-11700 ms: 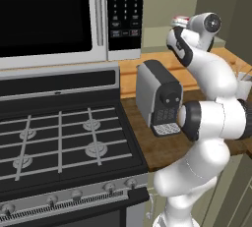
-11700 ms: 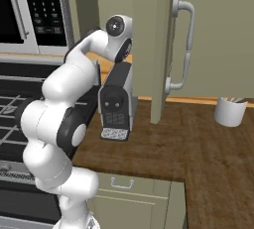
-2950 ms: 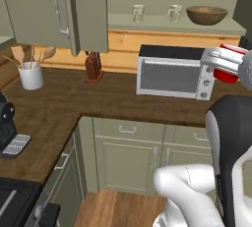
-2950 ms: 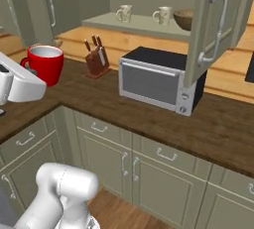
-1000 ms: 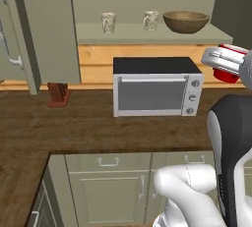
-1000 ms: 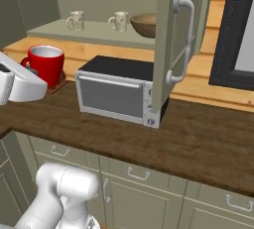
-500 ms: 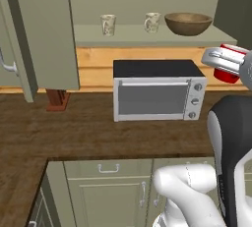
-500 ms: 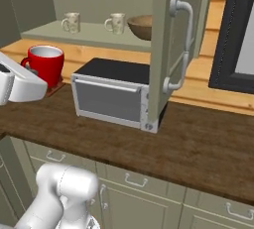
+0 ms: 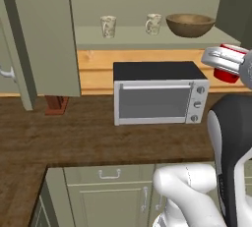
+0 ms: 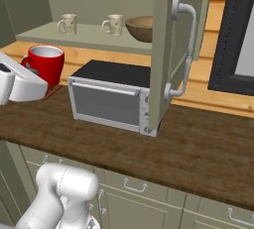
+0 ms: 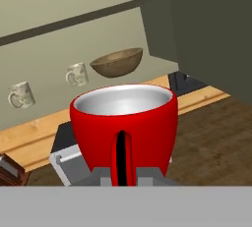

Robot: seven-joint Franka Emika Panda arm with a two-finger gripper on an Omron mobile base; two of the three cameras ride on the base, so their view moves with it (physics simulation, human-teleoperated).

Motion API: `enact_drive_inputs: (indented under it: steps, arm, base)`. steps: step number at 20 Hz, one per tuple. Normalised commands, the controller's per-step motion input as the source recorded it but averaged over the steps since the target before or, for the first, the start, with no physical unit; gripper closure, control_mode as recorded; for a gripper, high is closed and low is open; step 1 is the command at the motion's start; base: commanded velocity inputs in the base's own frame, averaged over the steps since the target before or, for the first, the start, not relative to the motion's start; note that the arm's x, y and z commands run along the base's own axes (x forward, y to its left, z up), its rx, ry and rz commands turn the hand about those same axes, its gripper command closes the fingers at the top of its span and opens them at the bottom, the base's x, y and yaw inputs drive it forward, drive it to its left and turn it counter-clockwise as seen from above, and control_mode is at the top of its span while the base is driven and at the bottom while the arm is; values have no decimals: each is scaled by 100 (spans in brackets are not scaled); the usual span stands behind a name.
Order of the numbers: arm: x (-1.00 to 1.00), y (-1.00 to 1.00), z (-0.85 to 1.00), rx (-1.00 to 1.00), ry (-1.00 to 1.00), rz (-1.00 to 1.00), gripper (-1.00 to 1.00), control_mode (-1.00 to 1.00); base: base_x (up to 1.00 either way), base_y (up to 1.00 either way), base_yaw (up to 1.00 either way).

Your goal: Gather all objects into one cabinet and sort the glasses and bowls to opposite sides.

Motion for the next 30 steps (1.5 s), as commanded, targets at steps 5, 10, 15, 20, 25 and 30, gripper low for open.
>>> enact_drive_inputs:
  steps: [5, 10, 15, 20, 25, 30]
  arm:
    - [0, 0, 0, 0, 0, 0, 100, 100]
    - [0, 14, 5, -2, 0, 0, 100, -100]
    - [0, 46, 76, -7, -4, 3, 100, -100]
    - [30, 2, 31, 0, 0, 8, 100, -100]
    - [53, 23, -1, -2, 0, 13, 100, -100]
    - [51, 20, -33, -1, 0, 19, 100, -100]
  base:
    - [18, 19, -7]
    - [0, 1, 0]
    - [0, 0, 0]
    - [0, 0, 0]
    - [0, 0, 0]
    - [0, 0, 0]
